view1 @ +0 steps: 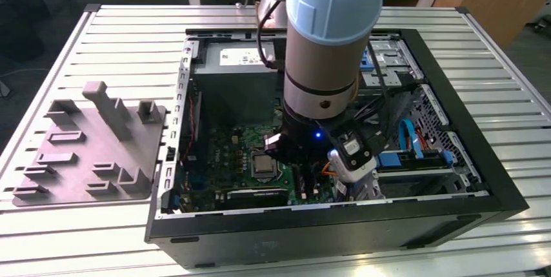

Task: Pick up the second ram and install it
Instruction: 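Press down the second ram until it locks into place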

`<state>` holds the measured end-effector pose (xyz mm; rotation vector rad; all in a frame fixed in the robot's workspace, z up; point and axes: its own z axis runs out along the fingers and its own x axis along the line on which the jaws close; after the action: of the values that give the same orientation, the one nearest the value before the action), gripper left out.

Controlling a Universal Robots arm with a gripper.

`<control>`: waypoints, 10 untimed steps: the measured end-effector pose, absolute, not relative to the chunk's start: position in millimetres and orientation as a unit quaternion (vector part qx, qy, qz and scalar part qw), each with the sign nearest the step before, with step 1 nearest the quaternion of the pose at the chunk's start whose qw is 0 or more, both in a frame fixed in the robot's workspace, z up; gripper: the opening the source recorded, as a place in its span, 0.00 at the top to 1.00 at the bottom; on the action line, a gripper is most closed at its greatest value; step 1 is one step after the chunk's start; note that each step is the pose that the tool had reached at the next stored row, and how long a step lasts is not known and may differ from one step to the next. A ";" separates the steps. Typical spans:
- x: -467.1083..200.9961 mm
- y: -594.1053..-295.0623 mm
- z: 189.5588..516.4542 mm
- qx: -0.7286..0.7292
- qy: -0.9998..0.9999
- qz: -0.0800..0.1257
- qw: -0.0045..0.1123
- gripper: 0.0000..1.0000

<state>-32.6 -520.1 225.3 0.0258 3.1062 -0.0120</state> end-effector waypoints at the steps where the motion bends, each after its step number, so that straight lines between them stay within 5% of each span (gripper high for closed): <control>1: -32.6 -520.1 224.3 0.008 1.000 -0.004 0.018 0.90; 10: -32.6 -520.2 221.2 0.008 1.000 -0.004 0.018 0.90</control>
<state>-32.6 -520.2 221.2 0.0257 3.1063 -0.0127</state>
